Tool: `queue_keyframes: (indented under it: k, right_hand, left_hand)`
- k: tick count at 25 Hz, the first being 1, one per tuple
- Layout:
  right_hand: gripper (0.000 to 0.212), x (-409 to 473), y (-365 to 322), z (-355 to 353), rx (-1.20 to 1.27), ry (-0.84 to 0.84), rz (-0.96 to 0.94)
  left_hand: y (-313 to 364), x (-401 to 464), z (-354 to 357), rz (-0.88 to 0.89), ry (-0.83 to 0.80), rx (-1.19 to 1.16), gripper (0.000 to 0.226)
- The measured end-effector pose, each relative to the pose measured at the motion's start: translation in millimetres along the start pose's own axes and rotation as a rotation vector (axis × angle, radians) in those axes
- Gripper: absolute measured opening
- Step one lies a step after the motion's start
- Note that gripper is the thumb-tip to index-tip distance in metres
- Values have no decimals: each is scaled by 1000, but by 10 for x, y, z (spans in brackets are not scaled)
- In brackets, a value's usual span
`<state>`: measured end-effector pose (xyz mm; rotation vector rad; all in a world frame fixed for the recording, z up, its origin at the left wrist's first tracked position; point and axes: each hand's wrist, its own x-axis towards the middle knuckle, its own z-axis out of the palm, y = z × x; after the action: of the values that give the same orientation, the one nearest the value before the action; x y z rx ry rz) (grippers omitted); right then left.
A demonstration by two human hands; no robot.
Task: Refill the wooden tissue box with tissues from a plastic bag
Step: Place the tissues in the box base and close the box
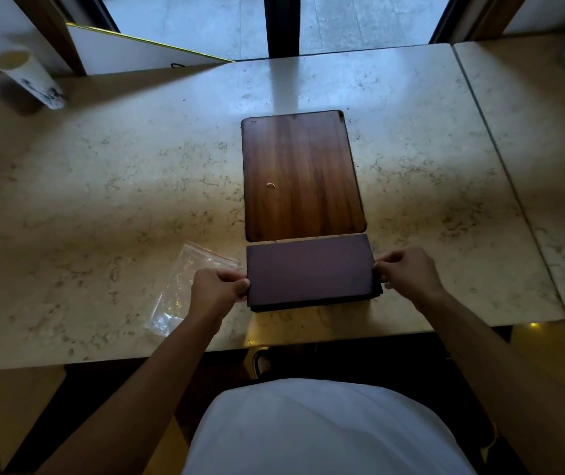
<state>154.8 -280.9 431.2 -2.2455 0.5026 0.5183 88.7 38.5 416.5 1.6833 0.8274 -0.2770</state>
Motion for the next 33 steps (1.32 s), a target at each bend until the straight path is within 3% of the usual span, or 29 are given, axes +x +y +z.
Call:
queue_keyframes:
  k: [4, 8, 11, 14, 16, 18, 22, 26, 29, 33]
  right_hand:
    - [25, -14, -4, 71, -124, 34, -52]
    - [44, -26, -7, 111, -273, 44, -160]
    - [48, 13, -15, 92, -295, 44, -153]
    - [41, 86, -26, 55, -193, 27, -73]
    - [38, 131, -62, 75, 21, -75, 108]
    - [42, 173, -121, 85, 205, -230, 311]
    - [58, 292, -241, 39, 233, -392, 441]
    - [66, 364, -308, 35, 232, -417, 466]
    - [62, 359, -316, 21, 259, -401, 437]
    - [50, 383, -432, -91, 469, -231, 300]
  left_hand:
    - [-70, -16, 69, 37, 68, 74, 19]
    - [-100, 0, 75, 74, 87, 165, 26]
    - [-99, 52, 66, 35, 68, 184, 20]
    - [-30, 98, 153, -96, -39, 123, 10]
    - [77, 107, 242, -195, -86, 109, 15]
    - [229, 88, 314, -308, -147, 93, 35]
    - [477, 142, 336, -435, -274, 129, 69]
    - [576, 225, 350, -489, -290, 172, 95]
    - [558, 219, 313, -452, -273, 127, 93]
    - [678, 266, 141, -316, -192, -111, 85]
